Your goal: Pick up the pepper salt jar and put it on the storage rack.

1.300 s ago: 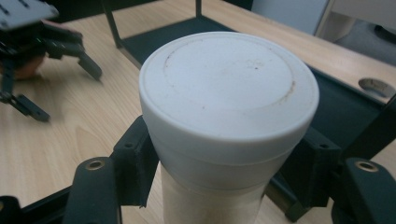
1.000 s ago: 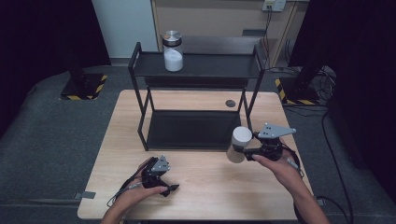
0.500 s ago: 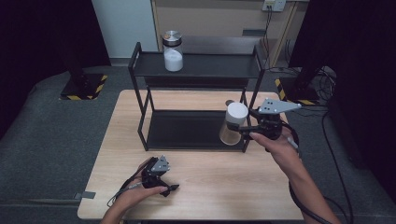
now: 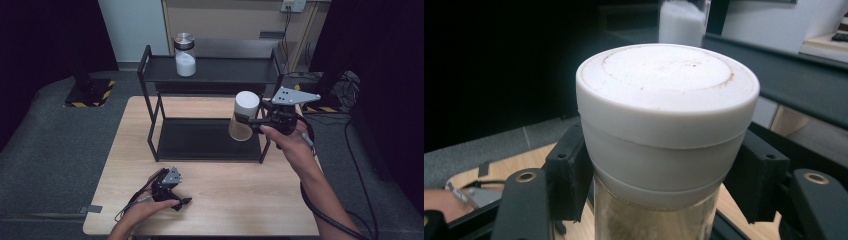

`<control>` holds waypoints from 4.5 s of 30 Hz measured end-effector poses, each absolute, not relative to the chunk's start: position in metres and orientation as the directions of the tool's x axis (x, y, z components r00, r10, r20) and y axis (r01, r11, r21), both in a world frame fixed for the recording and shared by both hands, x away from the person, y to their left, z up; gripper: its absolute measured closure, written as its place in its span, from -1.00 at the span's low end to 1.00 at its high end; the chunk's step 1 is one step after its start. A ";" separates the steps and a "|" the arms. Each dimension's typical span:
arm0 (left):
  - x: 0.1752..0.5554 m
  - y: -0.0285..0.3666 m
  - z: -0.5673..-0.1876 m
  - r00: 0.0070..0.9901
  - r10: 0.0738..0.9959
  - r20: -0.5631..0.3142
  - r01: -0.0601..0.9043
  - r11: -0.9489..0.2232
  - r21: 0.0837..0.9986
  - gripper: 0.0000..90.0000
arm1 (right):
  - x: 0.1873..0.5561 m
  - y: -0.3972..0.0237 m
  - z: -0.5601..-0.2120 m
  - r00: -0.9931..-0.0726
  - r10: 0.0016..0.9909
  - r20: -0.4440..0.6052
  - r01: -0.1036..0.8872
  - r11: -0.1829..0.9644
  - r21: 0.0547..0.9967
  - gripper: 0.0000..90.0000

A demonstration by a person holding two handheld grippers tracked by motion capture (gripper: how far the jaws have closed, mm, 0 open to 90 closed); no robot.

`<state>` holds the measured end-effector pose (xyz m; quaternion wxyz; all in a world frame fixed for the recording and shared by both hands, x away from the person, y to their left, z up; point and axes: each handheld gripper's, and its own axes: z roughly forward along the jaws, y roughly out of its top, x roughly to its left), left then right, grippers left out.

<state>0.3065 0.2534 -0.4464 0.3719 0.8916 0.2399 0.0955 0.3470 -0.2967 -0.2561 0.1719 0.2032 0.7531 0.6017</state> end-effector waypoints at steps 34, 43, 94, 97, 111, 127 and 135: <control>0.306 0.253 -0.447 0.866 0.500 -0.010 0.358 -0.606 0.711 -1.00 | 0.365 -0.267 -0.190 -0.835 0.548 -0.042 0.043 0.142 0.989 -0.19; 0.306 0.253 -0.447 0.866 0.501 -0.010 0.358 -0.605 0.711 -1.00 | 0.370 -0.267 -0.180 -0.825 0.563 -0.044 0.041 0.137 0.990 -0.19; 0.307 0.254 -0.447 0.868 0.496 -0.011 0.356 -0.608 0.709 -1.00 | 0.428 -0.250 -0.168 -0.791 0.611 -0.016 0.073 0.121 0.990 -0.19; 0.307 0.254 -0.447 0.868 0.496 -0.011 0.356 -0.608 0.710 -1.00 | 0.433 -0.250 -0.168 -0.789 0.615 -0.011 0.079 0.119 0.990 -0.20; 0.307 0.254 -0.447 0.868 0.496 -0.011 0.356 -0.608 0.709 -1.00 | 0.450 -0.245 -0.174 -0.778 0.628 0.001 0.106 0.130 0.986 -0.19; 0.307 0.254 -0.446 0.869 0.495 -0.011 0.356 -0.610 0.709 -1.00 | 0.460 -0.244 -0.179 -0.766 0.643 0.012 0.118 0.122 0.985 -0.20; 0.306 0.254 -0.447 0.867 0.499 -0.014 0.358 -0.603 0.713 -1.00 | 0.459 -0.244 -0.183 -0.771 0.637 -0.008 0.096 0.130 0.987 -0.20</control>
